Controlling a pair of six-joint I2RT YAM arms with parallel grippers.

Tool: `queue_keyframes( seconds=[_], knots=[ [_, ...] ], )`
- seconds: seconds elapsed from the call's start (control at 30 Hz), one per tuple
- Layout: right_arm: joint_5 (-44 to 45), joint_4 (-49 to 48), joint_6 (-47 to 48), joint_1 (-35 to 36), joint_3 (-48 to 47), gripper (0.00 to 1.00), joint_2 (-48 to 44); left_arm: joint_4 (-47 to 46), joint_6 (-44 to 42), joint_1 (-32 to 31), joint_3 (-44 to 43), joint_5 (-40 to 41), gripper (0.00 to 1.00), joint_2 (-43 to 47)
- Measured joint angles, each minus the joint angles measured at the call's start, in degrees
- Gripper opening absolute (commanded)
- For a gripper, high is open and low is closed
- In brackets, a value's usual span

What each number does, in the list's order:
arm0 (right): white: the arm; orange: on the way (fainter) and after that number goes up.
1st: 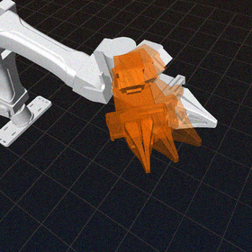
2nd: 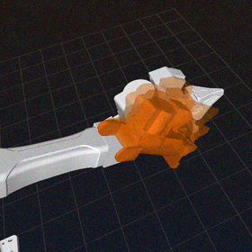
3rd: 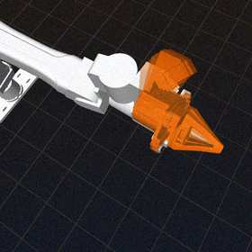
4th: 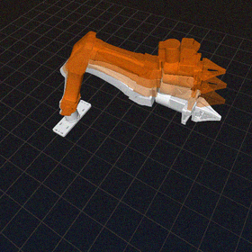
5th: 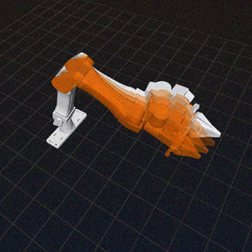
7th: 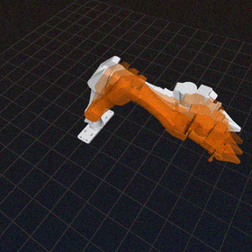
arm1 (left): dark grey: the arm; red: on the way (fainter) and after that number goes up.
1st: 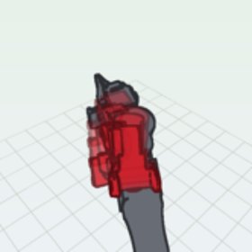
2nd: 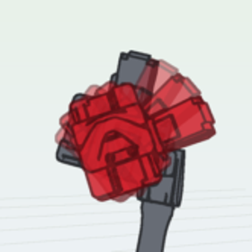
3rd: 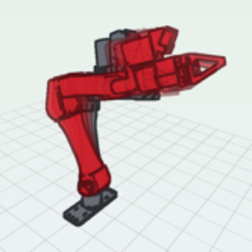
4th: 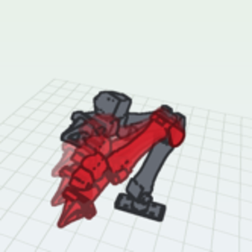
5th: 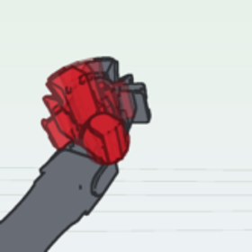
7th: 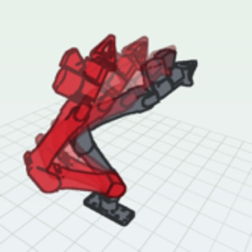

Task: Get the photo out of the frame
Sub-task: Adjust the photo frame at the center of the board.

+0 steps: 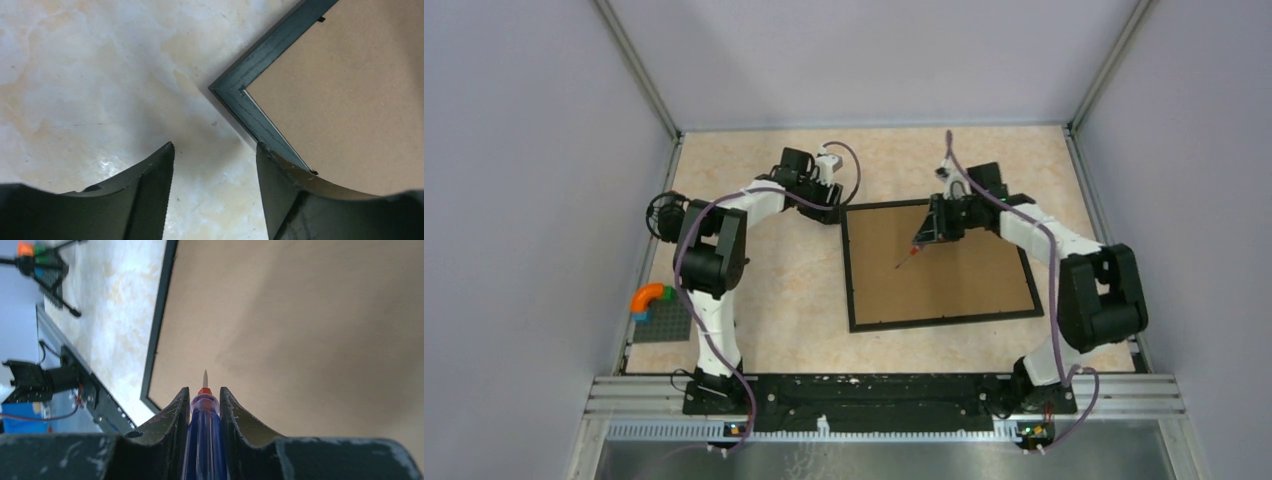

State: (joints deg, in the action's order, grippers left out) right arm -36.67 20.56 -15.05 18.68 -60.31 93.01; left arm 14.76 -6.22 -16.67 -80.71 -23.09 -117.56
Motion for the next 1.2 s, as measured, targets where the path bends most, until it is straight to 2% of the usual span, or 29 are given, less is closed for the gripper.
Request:
queue_keyframes(
  seconds=[0.17, 0.33, 0.43, 0.53, 0.9, 1.2],
  knots=[
    [0.61, 4.35, 7.39, -15.34, 0.33, 0.00, -6.62, 4.63, -4.31, -1.95, -0.98, 1.73, 0.82, 0.72],
    [2.86, 9.33, 16.04, -31.19, 0.28, 0.00, -7.82, 5.95, -5.05, -5.90, 1.42, 4.42, 0.85, 2.78],
    [4.98, 11.37, 19.89, -36.35, 0.26, 0.00, -7.82, 5.62, -4.44, -7.78, 2.84, 6.12, 0.85, 3.72],
    [7.19, 11.80, 22.75, -37.48, 0.26, 0.00, -7.82, 4.70, -3.72, -8.02, 3.41, 7.19, 0.81, 3.82],
    [8.48, 6.91, 25.05, -37.44, -2.47, 0.00, -3.04, 4.52, 1.60, -6.71, -0.61, 9.40, 0.49, 0.87],
    [8.63, 1.44, 24.92, -35.63, -7.69, 0.00, 3.23, 4.11, 4.28, -5.99, -1.46, 7.43, 0.38, -0.09]
  ],
)
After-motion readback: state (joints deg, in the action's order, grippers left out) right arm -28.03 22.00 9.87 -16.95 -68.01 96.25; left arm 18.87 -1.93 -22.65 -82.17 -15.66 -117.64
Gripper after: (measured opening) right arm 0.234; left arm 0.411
